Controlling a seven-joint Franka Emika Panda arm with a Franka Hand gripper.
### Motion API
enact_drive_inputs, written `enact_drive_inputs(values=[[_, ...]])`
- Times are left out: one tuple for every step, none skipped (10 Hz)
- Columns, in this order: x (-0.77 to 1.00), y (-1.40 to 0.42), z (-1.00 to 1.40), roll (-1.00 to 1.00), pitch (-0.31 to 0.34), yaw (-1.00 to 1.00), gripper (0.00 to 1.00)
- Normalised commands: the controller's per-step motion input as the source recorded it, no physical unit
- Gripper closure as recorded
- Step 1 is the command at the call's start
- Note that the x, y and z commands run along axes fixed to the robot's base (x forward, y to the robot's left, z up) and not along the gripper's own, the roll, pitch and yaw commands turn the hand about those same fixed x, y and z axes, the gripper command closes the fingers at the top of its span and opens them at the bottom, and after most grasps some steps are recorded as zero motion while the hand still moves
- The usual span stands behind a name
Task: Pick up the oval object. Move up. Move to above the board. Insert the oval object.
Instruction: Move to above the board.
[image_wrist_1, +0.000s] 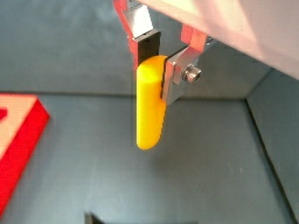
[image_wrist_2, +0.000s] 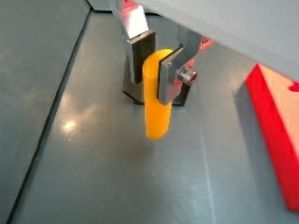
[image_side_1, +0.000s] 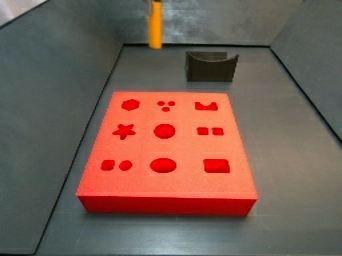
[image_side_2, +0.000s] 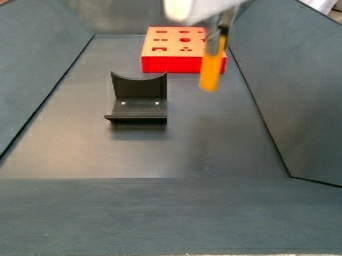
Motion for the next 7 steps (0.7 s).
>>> enact_drive_inputs(values=[[-0.32,-0.15,1.0,0.14,0.092,0.06,1.0],[-0.29,-0.14,1.0,0.14,0.068,0.05,1.0],[-0.26,-0.13,1.0,0.12,0.057,0.04,1.0],[-0.23,-0.11,1.0,0.11,0.043,0.03,1.0],[-0.17,-0.09,0.84,0.12,0.03,0.03,1.0],[-0.09,-0.05,0.59,0.12,0.026,0.03,1.0],[-0.06,-0.04,0.47,0.11,0.037,0.02,1.0]])
